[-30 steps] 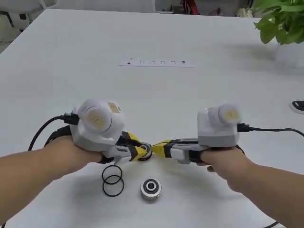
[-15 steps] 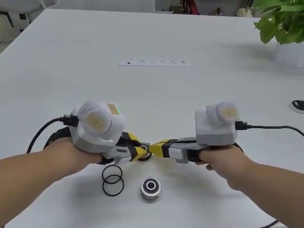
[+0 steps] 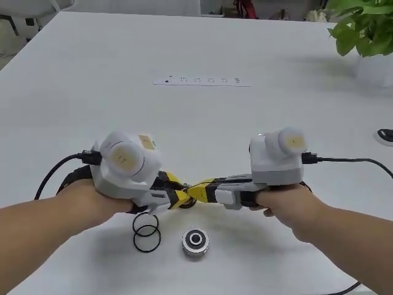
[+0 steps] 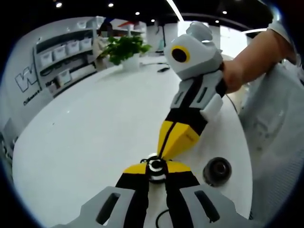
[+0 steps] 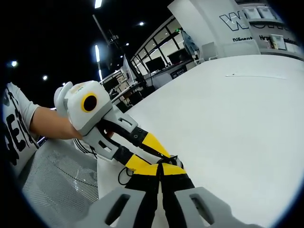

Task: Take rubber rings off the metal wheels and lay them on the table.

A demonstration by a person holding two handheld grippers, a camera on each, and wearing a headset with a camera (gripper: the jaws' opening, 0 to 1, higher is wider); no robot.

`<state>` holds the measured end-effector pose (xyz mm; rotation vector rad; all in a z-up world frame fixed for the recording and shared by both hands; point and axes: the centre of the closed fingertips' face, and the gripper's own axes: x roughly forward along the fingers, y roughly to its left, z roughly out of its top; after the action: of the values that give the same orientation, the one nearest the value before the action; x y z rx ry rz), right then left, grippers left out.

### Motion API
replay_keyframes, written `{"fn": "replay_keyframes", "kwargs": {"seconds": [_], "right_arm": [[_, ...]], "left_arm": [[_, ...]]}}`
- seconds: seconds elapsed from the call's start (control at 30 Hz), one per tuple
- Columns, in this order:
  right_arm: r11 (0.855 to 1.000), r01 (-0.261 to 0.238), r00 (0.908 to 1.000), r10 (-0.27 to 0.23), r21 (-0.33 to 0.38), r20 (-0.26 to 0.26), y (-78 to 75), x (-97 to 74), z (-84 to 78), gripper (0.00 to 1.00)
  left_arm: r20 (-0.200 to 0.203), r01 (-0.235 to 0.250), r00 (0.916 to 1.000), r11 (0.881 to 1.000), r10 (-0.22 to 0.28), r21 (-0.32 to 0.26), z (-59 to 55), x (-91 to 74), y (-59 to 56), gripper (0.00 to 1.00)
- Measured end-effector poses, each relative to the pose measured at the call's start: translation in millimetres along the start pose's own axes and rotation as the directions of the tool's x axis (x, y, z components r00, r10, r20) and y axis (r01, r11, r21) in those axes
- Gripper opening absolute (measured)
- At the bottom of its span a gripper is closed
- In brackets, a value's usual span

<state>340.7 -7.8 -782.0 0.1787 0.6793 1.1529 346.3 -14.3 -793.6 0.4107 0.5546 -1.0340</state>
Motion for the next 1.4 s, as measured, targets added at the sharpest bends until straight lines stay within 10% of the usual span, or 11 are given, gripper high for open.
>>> {"fn": "replay_keyframes", "kwargs": {"seconds": [0.27,1.4], "right_arm": [[0.995,-0.04,0.9983,0.035,0.095,0.046,0.1,-5.3,3.1,0.0],[0.996,-0.015,0.9993,0.012,0.087,0.034,-5.2,-6.8,0.4,0.0]], "left_arm": [[0.02,-0.005,0.9998,1.0,0.005,-0.013,0.3,-0.3,0.1,0.12],[0.105,0.039,0.9937,0.999,-0.039,-0.002,11.6,-24.1,-9.2,0.34]]}}
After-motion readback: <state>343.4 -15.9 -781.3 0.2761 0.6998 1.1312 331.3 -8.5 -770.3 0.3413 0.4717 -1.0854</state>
